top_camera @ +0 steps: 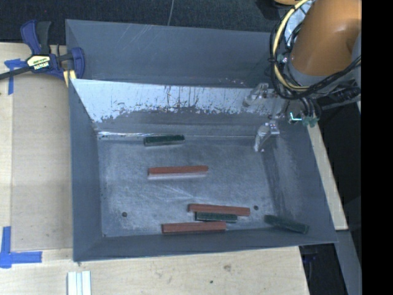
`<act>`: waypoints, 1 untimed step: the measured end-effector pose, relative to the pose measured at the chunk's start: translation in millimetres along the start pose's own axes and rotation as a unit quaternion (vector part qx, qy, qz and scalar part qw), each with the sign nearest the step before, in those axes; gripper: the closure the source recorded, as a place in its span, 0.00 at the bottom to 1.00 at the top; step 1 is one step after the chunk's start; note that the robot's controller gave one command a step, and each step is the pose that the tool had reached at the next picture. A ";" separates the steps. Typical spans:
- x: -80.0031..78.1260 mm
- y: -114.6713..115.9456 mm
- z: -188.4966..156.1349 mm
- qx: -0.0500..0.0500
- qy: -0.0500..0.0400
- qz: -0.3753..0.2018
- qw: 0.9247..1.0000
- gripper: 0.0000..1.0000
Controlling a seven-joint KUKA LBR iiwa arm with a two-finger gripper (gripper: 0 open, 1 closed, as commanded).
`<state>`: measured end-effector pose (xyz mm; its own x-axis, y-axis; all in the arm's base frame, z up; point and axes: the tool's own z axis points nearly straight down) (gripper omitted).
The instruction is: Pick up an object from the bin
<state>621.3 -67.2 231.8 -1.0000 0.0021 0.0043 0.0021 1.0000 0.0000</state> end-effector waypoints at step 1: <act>-1.5 0.2 -5.0 0.000 -0.004 -0.001 1.000 0.00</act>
Offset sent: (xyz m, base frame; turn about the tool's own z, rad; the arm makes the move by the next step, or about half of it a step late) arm -0.0012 0.0706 -0.1539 -0.1606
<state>622.8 -67.1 236.8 -1.0000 0.0010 -0.0044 0.0010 1.0000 -0.0007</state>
